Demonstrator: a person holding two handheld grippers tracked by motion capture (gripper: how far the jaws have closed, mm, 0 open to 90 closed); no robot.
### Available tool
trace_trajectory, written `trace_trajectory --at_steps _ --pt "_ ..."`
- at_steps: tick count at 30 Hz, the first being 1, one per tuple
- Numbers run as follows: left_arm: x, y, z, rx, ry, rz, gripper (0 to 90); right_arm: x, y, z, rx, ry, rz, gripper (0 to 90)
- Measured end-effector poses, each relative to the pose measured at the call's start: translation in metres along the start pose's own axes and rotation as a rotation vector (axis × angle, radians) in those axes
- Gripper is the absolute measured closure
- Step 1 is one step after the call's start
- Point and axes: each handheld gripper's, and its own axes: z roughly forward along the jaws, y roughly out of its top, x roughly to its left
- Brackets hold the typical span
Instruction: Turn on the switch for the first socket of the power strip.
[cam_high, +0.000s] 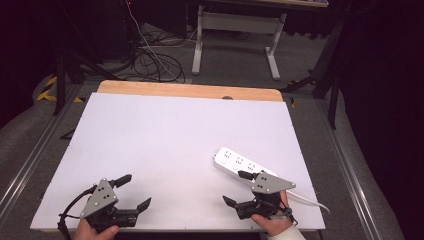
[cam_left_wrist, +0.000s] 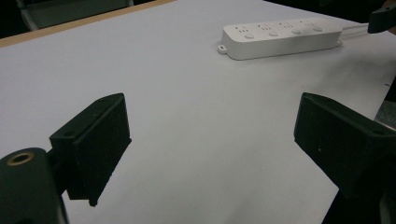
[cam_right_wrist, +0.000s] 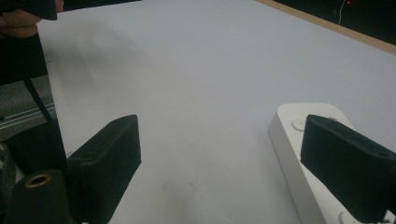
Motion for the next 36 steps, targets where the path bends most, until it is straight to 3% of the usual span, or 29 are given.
trace_trajectory --at_steps 5,8,23,27,36 --pt "-0.001 0.000 -0.001 -0.005 0.019 0.011 11.3 0.001 0.000 0.000 0.002 -0.001 -0.009 12.9" --pt "-0.003 0.000 -0.001 -0.005 0.050 0.038 12.8 0.001 0.000 -0.001 -0.003 0.000 -0.011 13.6" --pt "-0.003 0.000 -0.001 -0.013 0.045 0.021 12.8 0.004 0.004 -0.003 -0.003 -0.008 -0.019 17.1" --pt "-0.002 0.001 -0.002 -0.018 0.050 0.023 12.7 0.005 0.010 -0.006 -0.012 -0.023 -0.041 23.9" --pt "-0.003 0.001 -0.002 -0.014 0.056 0.027 12.7 0.006 0.018 -0.013 -0.013 -0.032 -0.052 27.9"
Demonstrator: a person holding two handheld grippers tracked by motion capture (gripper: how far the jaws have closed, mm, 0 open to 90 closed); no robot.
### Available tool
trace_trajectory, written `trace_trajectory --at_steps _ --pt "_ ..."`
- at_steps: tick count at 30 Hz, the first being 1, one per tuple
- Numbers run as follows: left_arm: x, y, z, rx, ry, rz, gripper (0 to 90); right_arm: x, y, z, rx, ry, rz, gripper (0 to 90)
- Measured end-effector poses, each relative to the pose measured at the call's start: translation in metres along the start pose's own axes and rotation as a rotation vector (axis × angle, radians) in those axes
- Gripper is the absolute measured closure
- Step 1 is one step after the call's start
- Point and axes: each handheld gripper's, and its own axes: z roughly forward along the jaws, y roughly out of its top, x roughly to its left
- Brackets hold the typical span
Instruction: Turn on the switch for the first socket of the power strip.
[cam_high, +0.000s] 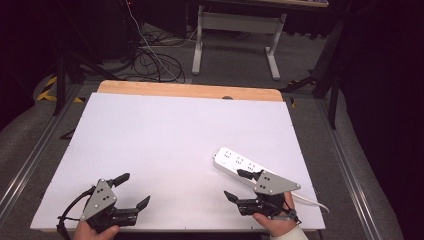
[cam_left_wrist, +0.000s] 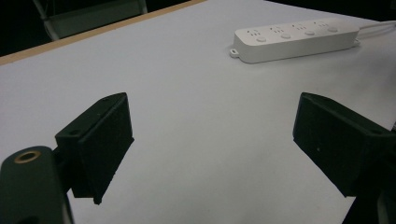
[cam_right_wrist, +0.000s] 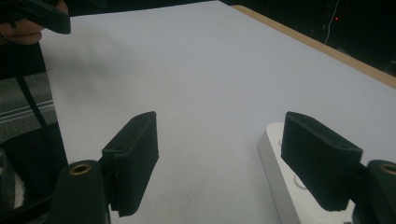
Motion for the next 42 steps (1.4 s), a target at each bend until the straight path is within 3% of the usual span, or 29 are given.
trace_trajectory --at_steps 9,11,17,23,28,32,42 --pt "0.000 0.000 0.000 -0.001 0.003 0.000 12.7 -0.005 0.007 -0.004 -0.012 -0.019 0.008 29.8" --pt "0.000 0.000 0.000 0.000 0.002 0.001 12.7 -0.007 0.007 -0.004 -0.005 0.006 0.023 30.4" --pt "0.000 0.000 0.000 -0.003 0.006 0.002 12.7 -0.008 0.009 -0.004 0.007 0.003 0.021 34.6" --pt "-0.001 0.000 0.001 0.003 0.003 0.004 12.7 -0.017 0.015 -0.009 0.033 0.006 0.025 56.7" --pt "-0.001 0.000 0.001 0.003 0.003 0.000 12.7 -0.024 0.015 -0.013 0.064 -0.026 0.036 78.8" --pt "-0.001 0.000 0.002 0.009 0.005 0.008 12.7 -0.029 0.017 -0.017 0.103 -0.051 0.046 89.5" --pt "-0.001 0.000 0.002 0.013 0.009 0.007 12.7 -0.040 0.015 -0.015 0.214 -0.145 0.072 90.0"
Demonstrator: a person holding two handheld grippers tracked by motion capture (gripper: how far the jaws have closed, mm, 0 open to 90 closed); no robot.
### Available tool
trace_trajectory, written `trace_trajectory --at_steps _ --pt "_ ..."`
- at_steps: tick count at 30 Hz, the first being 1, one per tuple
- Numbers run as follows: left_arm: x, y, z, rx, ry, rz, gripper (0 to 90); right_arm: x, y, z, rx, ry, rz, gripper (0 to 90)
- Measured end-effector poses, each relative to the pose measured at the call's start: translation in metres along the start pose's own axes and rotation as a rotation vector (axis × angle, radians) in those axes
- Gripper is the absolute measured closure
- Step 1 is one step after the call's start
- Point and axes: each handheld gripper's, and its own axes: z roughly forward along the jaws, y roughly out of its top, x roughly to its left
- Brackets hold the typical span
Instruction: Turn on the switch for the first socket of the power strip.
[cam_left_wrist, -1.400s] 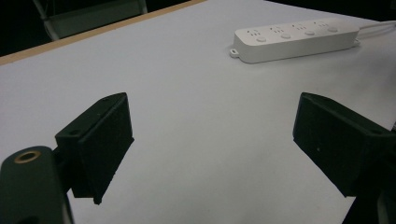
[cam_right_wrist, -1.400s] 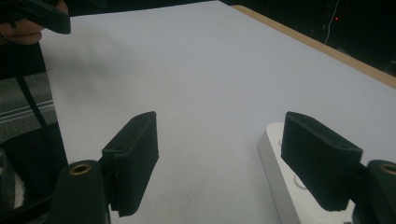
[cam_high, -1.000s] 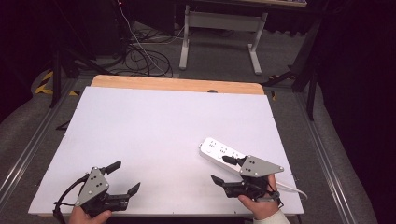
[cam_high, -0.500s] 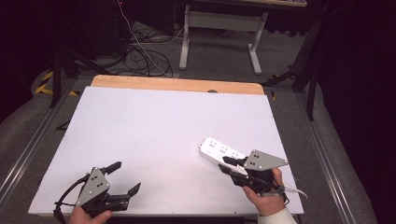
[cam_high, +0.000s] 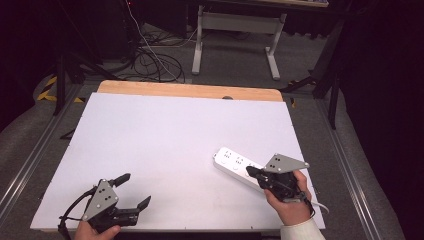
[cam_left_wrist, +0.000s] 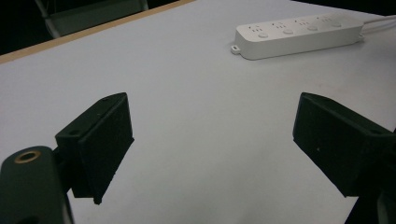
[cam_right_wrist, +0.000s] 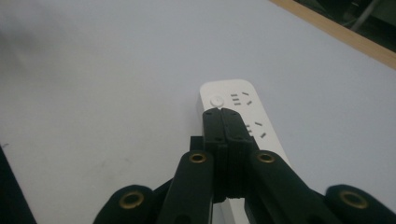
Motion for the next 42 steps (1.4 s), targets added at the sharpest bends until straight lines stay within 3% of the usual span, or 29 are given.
trace_trajectory --at_steps 18,25,42 --pt "0.000 0.000 0.000 0.004 0.001 -0.001 12.8 -0.021 -0.010 0.009 0.176 -0.059 0.100 90.0" --pt "0.000 0.000 0.001 0.006 0.000 -0.002 12.8 -0.023 -0.013 0.015 0.240 -0.071 0.094 90.0" --pt "0.000 -0.001 0.001 0.010 0.002 0.002 12.9 -0.027 -0.021 0.025 0.324 -0.083 0.099 90.0"
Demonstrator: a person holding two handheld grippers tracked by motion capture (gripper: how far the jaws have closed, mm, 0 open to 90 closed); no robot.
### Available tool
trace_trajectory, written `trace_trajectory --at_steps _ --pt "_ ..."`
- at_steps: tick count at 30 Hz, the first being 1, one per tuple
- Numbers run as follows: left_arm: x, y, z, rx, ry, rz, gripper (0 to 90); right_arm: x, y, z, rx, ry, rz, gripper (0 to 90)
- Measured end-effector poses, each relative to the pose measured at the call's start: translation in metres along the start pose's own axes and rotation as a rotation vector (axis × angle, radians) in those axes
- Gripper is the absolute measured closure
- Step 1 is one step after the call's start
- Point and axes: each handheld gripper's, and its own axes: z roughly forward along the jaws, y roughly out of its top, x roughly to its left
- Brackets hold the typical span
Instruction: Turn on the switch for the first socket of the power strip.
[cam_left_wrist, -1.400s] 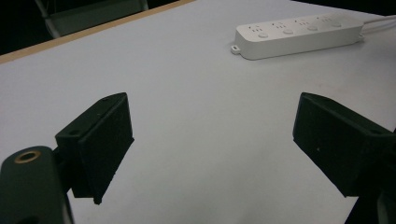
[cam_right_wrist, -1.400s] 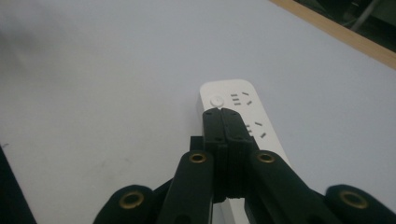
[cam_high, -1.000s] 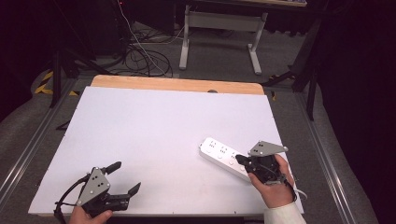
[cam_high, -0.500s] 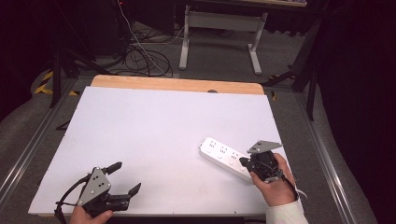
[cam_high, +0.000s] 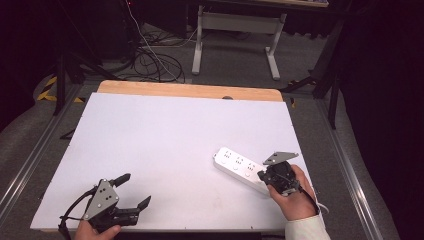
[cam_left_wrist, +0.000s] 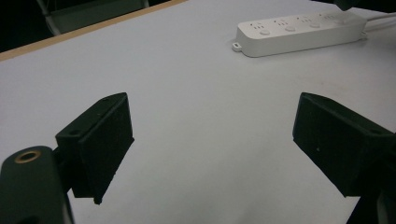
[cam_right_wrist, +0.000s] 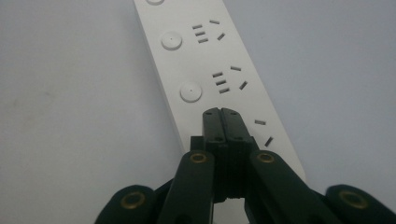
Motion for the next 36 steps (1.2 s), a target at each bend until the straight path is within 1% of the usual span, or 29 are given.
trace_trajectory --at_steps 6,10,19,28,36 --pt "0.000 0.000 0.000 -0.001 0.001 -0.002 12.8 0.000 -0.002 0.005 0.025 0.004 -0.006 90.0" --pt "0.000 0.000 0.000 -0.002 0.001 -0.003 12.8 0.000 -0.003 0.009 0.038 0.003 -0.001 90.0" --pt "0.000 0.000 0.000 0.000 0.000 0.000 12.9 0.000 -0.004 0.011 0.044 0.008 -0.001 90.0" --pt "-0.001 0.000 0.000 0.001 0.000 0.002 12.8 -0.001 -0.004 0.012 0.053 0.016 0.014 90.0" --pt "-0.001 0.000 0.000 0.002 0.002 0.002 12.8 0.000 -0.004 0.014 0.057 0.010 0.018 90.0"
